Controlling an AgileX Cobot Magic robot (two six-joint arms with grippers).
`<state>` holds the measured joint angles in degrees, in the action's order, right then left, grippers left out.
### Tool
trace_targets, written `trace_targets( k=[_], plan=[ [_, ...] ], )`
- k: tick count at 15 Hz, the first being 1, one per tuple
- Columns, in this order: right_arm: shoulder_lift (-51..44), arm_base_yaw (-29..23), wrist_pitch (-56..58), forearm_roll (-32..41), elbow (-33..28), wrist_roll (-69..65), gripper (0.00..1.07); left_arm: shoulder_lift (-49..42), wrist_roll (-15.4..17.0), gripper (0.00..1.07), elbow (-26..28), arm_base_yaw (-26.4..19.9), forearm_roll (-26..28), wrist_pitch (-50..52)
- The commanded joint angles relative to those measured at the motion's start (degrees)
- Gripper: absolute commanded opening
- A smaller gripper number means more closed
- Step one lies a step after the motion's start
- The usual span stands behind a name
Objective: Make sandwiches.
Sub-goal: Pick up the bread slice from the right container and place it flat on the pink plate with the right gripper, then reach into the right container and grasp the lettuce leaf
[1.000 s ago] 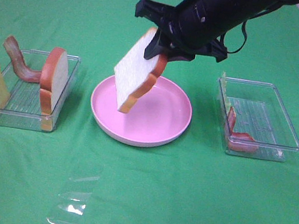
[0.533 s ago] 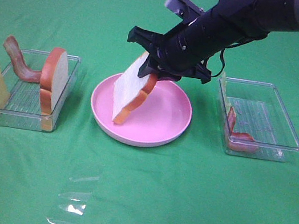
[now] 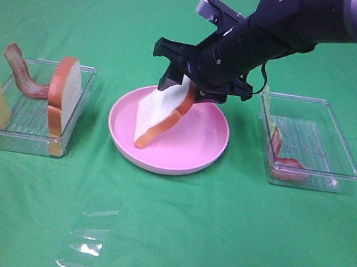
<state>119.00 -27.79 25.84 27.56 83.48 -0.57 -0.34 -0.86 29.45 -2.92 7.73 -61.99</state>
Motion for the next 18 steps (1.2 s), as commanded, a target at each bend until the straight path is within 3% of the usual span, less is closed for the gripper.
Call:
trace_targets(
  k=[1,3,8,11,13,18],
  plan=[
    [-1.1,0.1,2.5,-4.4,0.7,0.9,0.93,-0.5,0.1,0.98,0.1,0.1,0.3,0.3],
    [-2.2,0.1,11.6,-14.1,5.3,-3.7,0.93,-0.5,0.1,0.98,0.1,0.1,0.3,0.3],
    [-2.2,0.1,32.3,-26.1,18.2,-7.6,0.92,-0.5,0.1,0.98,0.1,0.1,0.3,0.3],
    [-2.2,0.2,48.9,-35.0,31.6,-5.8,0.92,-0.5,0.1,0.98,0.1,0.1,0.3,0.3],
    [-2.8,1.0,50.4,-41.0,33.6,-6.9,0.92,-0.5,0.1,0.98,0.1,0.1,0.3,0.3],
    [-1.7,7.8,50.1,-36.7,33.2,-7.6,0.92,-0.2,0.1,0.98,0.1,0.1,0.3,0.3]
  ],
)
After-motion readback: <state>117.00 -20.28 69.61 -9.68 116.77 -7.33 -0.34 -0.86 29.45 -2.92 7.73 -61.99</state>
